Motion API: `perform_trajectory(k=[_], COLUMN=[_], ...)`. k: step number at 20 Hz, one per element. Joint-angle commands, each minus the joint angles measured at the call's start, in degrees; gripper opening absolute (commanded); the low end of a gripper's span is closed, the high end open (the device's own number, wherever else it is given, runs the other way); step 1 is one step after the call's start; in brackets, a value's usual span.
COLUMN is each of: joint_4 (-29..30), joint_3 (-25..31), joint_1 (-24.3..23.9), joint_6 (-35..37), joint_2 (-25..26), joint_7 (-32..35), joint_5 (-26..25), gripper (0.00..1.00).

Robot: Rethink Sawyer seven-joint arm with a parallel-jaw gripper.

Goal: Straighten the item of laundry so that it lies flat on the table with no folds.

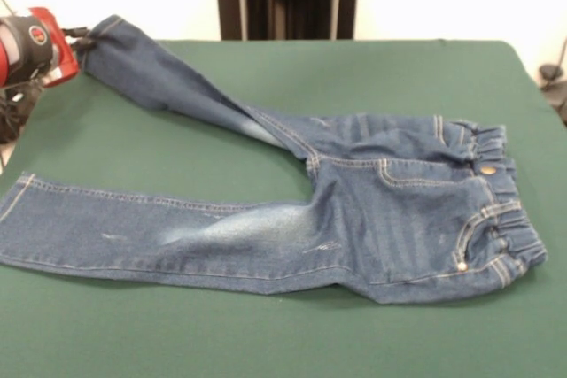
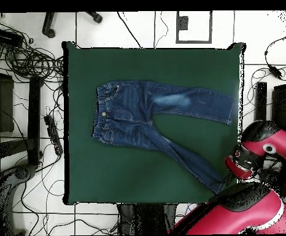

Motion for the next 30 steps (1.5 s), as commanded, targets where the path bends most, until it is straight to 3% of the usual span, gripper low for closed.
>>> perform_trajectory(k=[1,12,30], joint_4=[-1.3,-1.3,-0.1], joint_3=[4.0,5.4,9.7], joint_1=[3.4,3.6,2.5], joint_6=[-4.0,-12.2,-31.2], joint_2=[1.9,4.2,7.7], joint_7=[-5.2,-3.4,-12.5], joint_5=[-1.7,-0.4,-2.2], gripper=[0.0,0.0,0.0])
